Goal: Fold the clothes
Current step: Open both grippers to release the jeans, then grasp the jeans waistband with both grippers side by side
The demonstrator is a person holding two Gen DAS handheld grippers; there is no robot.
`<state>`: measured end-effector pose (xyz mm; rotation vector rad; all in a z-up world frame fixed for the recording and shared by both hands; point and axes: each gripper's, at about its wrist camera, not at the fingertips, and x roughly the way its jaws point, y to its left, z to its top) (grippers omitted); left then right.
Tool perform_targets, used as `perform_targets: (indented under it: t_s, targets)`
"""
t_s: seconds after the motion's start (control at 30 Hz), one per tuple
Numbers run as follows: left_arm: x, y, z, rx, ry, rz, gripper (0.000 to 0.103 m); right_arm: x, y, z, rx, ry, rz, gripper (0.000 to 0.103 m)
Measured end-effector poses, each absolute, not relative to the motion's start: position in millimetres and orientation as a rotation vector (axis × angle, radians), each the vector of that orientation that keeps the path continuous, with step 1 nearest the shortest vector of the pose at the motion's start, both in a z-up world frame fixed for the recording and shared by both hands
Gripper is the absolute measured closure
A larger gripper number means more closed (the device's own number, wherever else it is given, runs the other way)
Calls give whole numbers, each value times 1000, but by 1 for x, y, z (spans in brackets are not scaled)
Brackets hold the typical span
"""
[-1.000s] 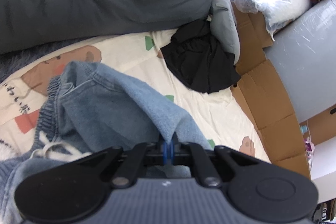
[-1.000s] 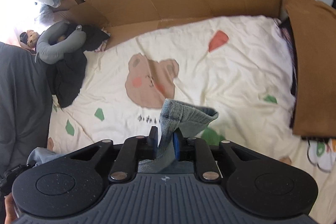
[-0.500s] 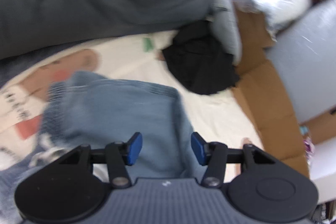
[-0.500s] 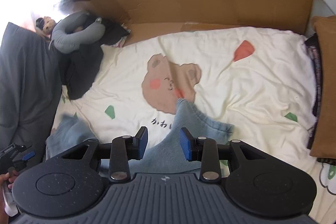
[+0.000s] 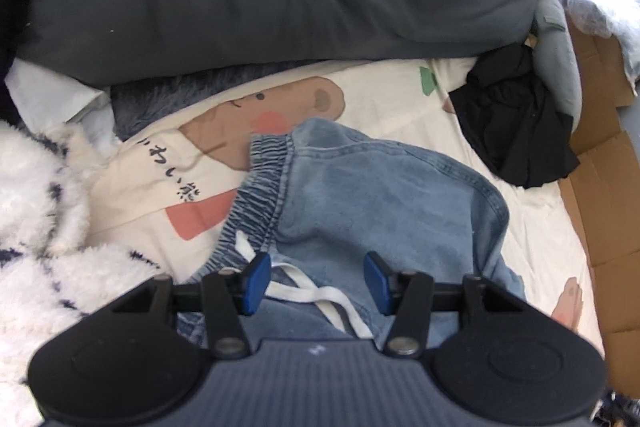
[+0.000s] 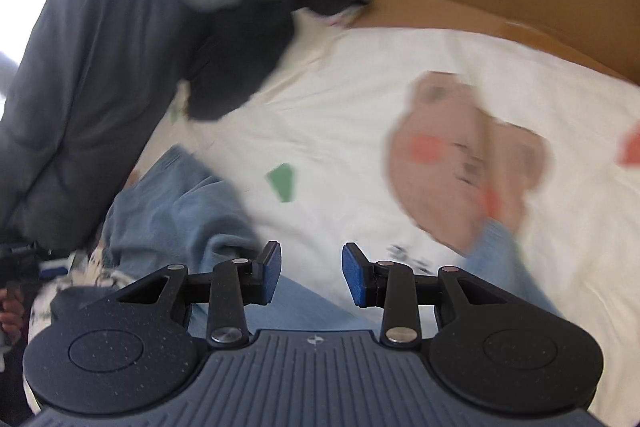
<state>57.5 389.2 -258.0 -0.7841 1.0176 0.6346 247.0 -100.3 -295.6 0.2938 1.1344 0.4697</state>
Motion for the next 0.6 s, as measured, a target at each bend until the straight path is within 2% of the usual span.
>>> perform_targets:
  t_s: [0.13, 0.43, 0.6]
  targets:
    - [51, 389, -256, -783, 1023, 666, 49, 267, -48, -304, 188, 1173, 628, 53]
    - [11, 387, -256, -858, 949, 803, 48, 307, 60, -320, -100, 1241, 863, 53]
    - [-16, 381, -250, -828, 909, 907, 51, 335, 112, -322, -239, 1211, 920, 52]
